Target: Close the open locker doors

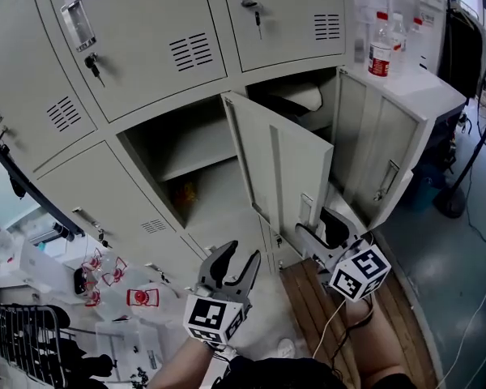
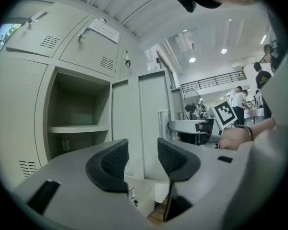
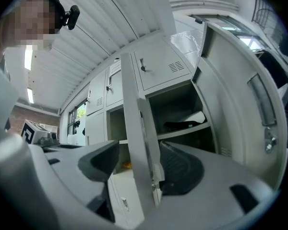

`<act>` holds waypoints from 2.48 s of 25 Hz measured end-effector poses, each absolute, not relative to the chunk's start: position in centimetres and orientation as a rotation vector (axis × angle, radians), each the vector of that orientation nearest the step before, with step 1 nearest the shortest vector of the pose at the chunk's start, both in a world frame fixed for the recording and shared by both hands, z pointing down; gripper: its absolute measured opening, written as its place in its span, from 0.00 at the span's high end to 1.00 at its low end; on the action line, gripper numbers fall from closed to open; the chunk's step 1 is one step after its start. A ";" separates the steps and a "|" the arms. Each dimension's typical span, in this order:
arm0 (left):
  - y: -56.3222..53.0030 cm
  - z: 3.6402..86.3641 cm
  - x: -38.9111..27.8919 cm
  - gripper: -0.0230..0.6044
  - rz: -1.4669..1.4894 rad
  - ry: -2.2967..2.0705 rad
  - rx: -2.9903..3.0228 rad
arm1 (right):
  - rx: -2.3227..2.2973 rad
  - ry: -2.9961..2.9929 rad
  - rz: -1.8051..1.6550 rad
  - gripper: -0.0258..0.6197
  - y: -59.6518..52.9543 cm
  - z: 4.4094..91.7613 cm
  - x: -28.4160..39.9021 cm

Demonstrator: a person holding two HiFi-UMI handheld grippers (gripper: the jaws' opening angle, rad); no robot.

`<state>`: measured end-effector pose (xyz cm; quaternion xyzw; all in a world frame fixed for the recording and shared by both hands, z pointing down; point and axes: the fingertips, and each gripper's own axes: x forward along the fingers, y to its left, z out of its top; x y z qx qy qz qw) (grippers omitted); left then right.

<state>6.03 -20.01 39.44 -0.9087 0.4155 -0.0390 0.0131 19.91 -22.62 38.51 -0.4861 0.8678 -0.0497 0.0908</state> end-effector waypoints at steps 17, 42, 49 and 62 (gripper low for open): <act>-20.1 39.7 4.4 0.66 -0.079 1.399 -2.813 | -1.386 2.683 -0.085 0.75 -22.2 38.4 17.5; -18.9 39.7 -4.9 0.67 -0.048 1.649 -2.708 | -1.090 2.899 -0.015 0.74 -20.4 38.3 4.2; -18.5 39.7 -9.6 0.67 -0.050 1.745 -2.655 | -1.037 2.915 -0.035 0.76 -21.6 38.2 -0.2; -19.7 39.6 -15.0 0.67 -0.062 1.782 -2.634 | -1.016 2.916 -0.089 0.78 -24.9 38.2 -5.7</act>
